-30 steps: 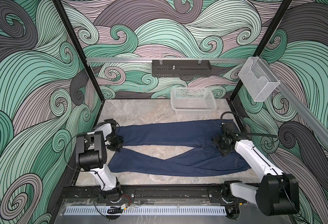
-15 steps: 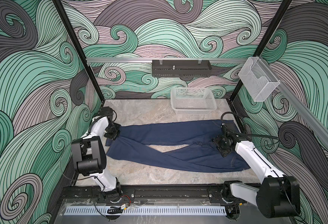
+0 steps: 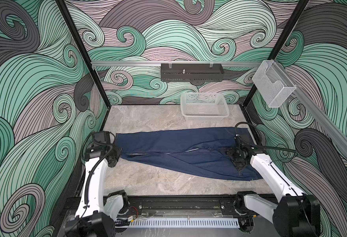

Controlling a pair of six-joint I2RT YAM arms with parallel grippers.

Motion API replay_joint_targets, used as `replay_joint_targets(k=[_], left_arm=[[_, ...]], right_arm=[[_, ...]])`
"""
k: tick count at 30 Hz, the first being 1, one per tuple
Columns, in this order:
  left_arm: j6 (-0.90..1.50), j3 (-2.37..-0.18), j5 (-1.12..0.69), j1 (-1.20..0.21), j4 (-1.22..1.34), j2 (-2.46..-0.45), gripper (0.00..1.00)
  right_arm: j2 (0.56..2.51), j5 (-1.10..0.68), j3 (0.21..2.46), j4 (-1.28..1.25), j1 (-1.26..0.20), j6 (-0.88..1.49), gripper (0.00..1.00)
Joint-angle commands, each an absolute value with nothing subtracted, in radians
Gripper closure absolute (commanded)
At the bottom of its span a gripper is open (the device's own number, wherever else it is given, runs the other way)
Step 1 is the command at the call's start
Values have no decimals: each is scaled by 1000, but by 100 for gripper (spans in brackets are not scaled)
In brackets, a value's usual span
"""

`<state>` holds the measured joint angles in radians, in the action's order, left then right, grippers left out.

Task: Fold and stack the trousers
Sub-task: Flatten out the trousers at the center of the table.

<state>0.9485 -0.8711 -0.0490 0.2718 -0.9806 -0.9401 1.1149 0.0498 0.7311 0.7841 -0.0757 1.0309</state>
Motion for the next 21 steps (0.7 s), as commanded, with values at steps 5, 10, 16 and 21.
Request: replay_joint_targets(k=[5,10,16,21], left_arm=[[914,-839,-14,379,-1042,-680,100],[895,-880,8,398,-1073,-577,100],[891,-888,72,400,-1123,-570,100],[942,-867,227,402,-1166,-538,100]], right_arm=[[986,125,684,917,-73,994,22],[891,158,674,991,-40,964,20],[850,158,632,1032,73,895,18],[868,132,604,1029,192,862,18]])
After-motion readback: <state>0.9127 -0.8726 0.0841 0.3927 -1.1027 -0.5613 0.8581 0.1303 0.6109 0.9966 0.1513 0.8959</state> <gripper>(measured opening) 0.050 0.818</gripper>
